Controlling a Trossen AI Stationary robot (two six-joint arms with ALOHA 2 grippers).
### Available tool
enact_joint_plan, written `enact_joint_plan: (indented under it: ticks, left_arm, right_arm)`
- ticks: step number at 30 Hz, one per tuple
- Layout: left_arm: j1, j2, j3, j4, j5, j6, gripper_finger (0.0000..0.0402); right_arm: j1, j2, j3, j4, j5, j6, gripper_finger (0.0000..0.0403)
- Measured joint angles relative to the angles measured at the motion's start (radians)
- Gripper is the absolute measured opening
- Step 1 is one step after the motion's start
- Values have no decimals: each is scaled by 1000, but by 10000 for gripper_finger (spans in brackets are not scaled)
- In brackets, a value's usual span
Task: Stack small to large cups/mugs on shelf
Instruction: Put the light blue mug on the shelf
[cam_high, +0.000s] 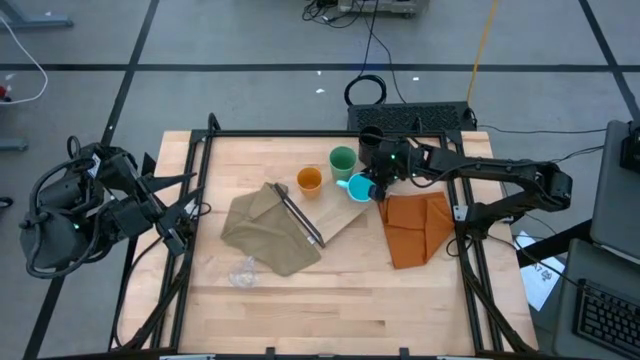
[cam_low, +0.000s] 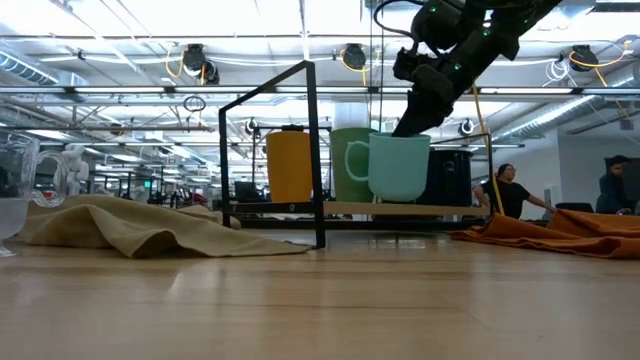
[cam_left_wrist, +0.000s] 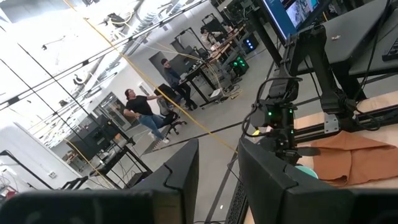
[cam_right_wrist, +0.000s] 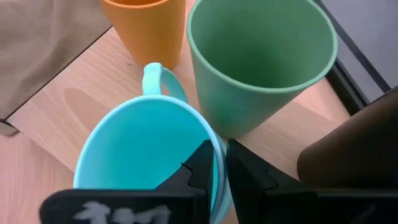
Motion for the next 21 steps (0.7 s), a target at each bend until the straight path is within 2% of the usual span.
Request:
enact_joint_plan:
  ticks: [11, 21]
  left_arm:
    - [0, 0, 0, 0, 0, -4, 113]
    - [0, 0, 0, 0, 0, -3, 113]
  right_arm:
    - [0, 1, 0, -7, -1, 1, 37]
    - [0, 1, 0, -22, -2, 12, 77]
